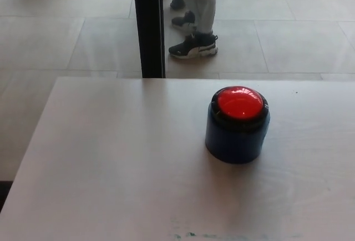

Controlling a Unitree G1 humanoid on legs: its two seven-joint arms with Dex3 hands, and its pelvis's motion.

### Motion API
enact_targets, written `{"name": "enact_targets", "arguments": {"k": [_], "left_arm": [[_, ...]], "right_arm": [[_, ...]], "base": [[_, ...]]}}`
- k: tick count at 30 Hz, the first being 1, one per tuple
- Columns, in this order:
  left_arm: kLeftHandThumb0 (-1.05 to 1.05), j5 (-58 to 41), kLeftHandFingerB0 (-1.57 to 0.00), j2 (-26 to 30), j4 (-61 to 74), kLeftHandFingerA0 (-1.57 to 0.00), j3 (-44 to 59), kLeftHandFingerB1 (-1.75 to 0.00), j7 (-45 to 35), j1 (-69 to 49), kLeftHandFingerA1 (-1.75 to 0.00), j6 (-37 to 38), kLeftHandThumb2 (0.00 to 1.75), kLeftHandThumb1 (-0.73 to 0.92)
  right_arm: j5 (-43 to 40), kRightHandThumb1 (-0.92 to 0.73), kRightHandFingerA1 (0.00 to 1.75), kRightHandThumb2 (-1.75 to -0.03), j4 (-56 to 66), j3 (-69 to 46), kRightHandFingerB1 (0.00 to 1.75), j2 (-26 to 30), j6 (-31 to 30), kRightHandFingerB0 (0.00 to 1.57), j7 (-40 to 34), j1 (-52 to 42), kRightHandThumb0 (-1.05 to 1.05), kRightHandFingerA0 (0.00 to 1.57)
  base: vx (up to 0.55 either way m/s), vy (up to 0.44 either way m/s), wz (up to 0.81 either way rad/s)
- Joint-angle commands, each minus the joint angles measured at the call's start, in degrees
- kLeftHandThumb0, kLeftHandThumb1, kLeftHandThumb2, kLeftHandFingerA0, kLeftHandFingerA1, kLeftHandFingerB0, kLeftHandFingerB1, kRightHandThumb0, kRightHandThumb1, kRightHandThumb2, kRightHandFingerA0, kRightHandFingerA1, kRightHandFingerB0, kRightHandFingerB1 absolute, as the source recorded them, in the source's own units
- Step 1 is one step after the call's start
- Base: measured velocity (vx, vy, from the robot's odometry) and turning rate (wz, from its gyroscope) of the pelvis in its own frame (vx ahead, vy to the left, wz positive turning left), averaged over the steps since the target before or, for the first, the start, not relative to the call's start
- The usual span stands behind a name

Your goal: The robot uses its right hand to press the red button kept in the middle of the desk

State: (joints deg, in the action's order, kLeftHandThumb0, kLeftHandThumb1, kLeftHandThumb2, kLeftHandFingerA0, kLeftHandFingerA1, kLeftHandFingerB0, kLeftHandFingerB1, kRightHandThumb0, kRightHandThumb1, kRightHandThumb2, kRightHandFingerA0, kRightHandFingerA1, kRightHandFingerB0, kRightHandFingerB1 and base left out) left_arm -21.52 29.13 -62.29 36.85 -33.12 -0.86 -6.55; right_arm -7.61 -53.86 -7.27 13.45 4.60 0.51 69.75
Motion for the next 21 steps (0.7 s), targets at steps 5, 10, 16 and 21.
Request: {"name": "enact_targets", "arguments": {"k": [5,10,16,21], "left_arm": [[-0.67,-0.84,-0.17,1.37,-0.78,-0.23,-0.04,-0.33,0.29,0.08,-0.44,1.51,0.61,0.78],[-0.68,-0.72,-0.18,1.41,-0.39,-0.23,-0.38,-0.34,0.04,-0.09,-0.46,1.80,0.62,0.77],[-0.69,-0.54,-0.16,1.71,-0.84,-0.23,-0.67,-0.34,-0.06,0.05,-0.46,2.15,0.62,0.77],[-0.71,0.15,-0.08,1.89,-0.99,-0.18,-1.61,-0.44,-0.11,0.08,-0.53,3.17,0.95,0.62]], "right_arm": [[3.36,-0.43,1.75,-1.39,-3.14,4.61,1.56,-4.15,0.57,0.82,4.14,-2.27,-0.16,1.01],[4.51,-0.41,1.75,-1.42,-3.06,6.54,1.66,-6.44,-1.24,0.77,4.17,-3.98,-0.20,0.95],[5.80,-0.40,1.75,-1.38,-3.46,7.63,1.66,-7.20,-1.89,0.77,3.90,-6.01,-0.19,0.91],[7.19,-0.42,1.75,-1.34,-4.91,8.39,1.63,-7.49,-2.00,0.77,3.10,-7.22,-0.21,0.93]], "base": [[0.00,0.000,0.00],[0.00,0.000,0.00],[0.00,0.000,0.00],[0.00,0.000,0.00]]}}
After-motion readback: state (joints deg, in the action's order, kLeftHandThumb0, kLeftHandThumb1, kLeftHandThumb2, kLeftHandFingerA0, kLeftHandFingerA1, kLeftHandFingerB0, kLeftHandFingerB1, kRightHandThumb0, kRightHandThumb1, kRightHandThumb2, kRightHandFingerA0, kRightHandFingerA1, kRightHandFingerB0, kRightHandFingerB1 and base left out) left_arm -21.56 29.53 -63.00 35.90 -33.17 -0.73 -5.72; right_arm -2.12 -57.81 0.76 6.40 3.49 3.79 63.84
